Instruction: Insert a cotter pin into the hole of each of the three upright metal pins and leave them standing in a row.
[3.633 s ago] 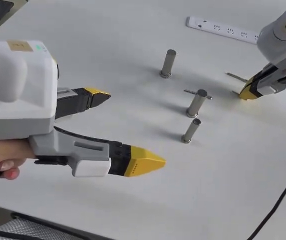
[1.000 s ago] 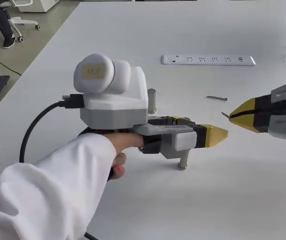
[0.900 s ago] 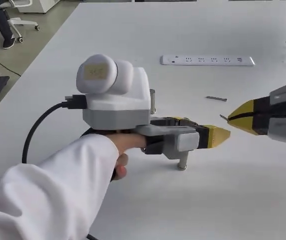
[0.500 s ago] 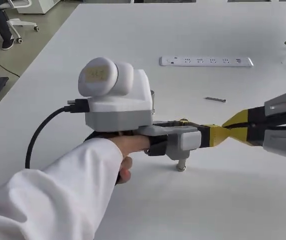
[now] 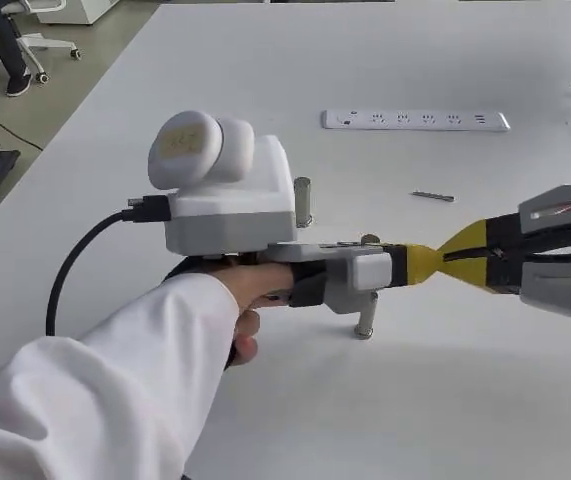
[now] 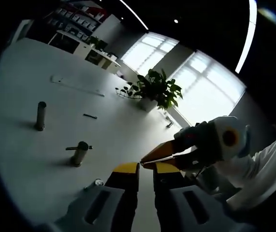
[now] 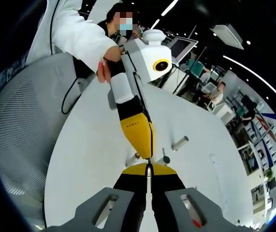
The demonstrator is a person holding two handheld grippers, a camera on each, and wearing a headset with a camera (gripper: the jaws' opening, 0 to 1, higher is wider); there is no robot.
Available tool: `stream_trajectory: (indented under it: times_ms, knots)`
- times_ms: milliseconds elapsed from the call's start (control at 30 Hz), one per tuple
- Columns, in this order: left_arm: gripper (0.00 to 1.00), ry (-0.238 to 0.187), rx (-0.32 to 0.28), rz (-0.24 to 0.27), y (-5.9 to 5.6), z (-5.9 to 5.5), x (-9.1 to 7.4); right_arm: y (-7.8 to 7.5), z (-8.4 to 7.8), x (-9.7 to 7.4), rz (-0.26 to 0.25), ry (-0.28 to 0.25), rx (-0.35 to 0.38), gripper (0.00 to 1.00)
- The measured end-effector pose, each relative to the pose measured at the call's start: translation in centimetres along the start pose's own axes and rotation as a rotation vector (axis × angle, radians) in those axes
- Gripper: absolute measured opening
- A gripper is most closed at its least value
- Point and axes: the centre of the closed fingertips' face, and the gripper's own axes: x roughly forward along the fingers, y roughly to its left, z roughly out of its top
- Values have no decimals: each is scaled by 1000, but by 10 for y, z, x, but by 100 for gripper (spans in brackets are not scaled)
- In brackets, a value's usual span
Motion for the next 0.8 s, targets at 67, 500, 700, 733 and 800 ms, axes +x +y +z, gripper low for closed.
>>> stream_trajectory:
  times_ms: [67,500,700,733,800]
  knots:
    - [9,4,0,7,1,-1,0,0,0,1,0,3,-7,0]
    - [2,9,-52,8,3,-5,-1,7,13,1,14,3,-40,0]
    - [2,16,-62,20,6,-6,-2,9,15,2,16,7,-56,0]
    - [2,16,-71,16,5,-7,-1,9,15,2,17,8,-60,0]
    - [1,19,-86,13,5,-8,-2,9,15,2,18,9,-62,0]
